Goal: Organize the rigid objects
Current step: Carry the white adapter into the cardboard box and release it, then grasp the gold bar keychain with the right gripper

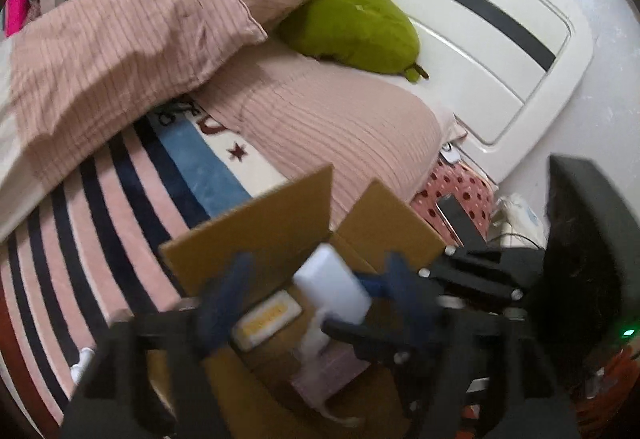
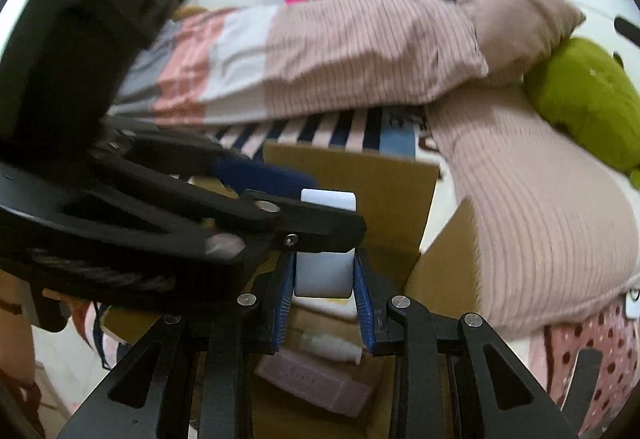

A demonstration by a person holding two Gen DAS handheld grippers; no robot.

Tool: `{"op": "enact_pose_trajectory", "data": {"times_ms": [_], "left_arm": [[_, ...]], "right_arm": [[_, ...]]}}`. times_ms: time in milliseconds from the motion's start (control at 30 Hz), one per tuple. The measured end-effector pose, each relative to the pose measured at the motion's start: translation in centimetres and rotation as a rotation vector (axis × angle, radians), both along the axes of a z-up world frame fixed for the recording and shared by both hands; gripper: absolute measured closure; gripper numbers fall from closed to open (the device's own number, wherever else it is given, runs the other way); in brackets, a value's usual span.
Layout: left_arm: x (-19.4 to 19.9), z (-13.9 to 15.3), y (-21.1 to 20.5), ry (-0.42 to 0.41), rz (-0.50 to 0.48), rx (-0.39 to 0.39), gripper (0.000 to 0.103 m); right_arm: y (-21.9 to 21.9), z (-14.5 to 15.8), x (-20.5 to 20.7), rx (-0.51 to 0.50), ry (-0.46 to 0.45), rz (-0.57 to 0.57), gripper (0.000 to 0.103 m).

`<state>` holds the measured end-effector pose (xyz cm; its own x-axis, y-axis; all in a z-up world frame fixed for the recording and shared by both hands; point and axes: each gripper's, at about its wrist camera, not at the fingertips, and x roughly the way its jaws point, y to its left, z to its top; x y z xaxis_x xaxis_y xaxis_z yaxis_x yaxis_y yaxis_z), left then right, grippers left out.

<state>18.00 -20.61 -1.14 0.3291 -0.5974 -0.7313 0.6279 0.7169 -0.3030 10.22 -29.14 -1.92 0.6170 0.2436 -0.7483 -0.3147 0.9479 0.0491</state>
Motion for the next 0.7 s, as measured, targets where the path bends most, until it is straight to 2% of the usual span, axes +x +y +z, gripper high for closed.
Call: {"op": "enact_pose_trajectory", "data": {"times_ms": [100, 167, 300, 500, 700], "left_arm": [[-0.5, 0.9, 1.2, -0.024, 0.018, 0.003, 0.026], [-0.8, 1.4, 2.2, -0.039, 0.035, 0.007, 0.026], [-2.1, 2.9, 5.8, -0.084, 0.104, -0.002, 0.026], [-5.0, 4.3, 13.2, -0.143, 0.236, -0.001, 0.026], [-8.1, 2.6, 21.3, -0.179, 0.394, 0.045, 0.025]], "right_arm": [[0.1, -0.4, -0.1, -0.007, 0.024, -0.002, 0.072], [0.3, -0.2, -0.4, -0.013, 0.019, 0.004, 0.063], [1.9, 0.9, -1.4, -0.032, -0.015, 0.029, 0.062], [7.1, 2.5, -3.2, 0.009, -0.077, 0.168, 0.062], [15.0, 1.8, -5.5, 0.014, -0.089, 0.37, 0.062]]}}
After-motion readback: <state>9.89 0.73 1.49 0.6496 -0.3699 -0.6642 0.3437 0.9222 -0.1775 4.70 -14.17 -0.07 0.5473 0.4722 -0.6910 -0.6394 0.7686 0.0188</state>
